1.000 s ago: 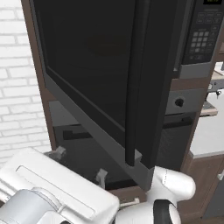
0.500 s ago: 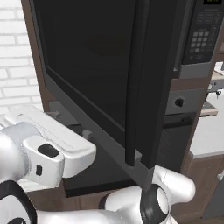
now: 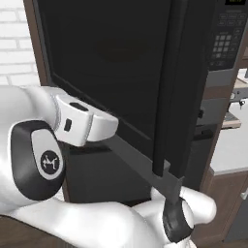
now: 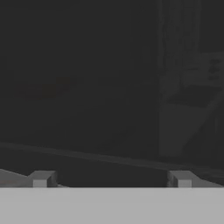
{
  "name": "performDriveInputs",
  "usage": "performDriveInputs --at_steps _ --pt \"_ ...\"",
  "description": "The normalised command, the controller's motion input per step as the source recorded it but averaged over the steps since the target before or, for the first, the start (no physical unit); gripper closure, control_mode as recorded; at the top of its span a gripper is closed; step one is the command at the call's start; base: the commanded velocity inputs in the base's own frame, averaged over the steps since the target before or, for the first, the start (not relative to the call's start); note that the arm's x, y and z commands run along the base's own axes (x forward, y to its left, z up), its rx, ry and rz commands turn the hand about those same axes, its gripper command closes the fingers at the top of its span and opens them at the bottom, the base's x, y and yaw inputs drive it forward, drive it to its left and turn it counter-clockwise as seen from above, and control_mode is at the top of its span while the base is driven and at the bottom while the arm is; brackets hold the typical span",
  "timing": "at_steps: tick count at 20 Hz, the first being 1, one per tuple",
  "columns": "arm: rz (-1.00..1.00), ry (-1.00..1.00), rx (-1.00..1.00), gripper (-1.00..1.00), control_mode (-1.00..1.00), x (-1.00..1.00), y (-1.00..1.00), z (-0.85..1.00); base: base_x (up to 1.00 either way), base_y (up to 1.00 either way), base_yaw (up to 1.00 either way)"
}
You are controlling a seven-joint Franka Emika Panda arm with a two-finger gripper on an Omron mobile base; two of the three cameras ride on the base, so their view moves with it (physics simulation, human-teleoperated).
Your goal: Open the microwave, place the bowl with waffle inside the microwave, then close the microwave door and turn it on.
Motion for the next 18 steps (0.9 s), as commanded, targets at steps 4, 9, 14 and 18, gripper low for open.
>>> performDriveInputs --at_steps 4,9,14,18 --pt "0.25 -0.04 0.0 -1.0 -1.0 0.54 -0.59 -0.06 0.0 0.0 0.0" --pt "0.26 -0.03 0.0 -1.0 -1.0 0.63 -0.68 -0.06 0.0 0.0 0.0" --pt "0.28 -0.02 0.0 -1.0 -1.0 0.71 -0.65 -0.19 0.0 0.0 0.0" --pt "0.28 0.0 0.0 -1.0 -1.0 0.94 -0.58 -0.21 0.0 0.0 0.0"
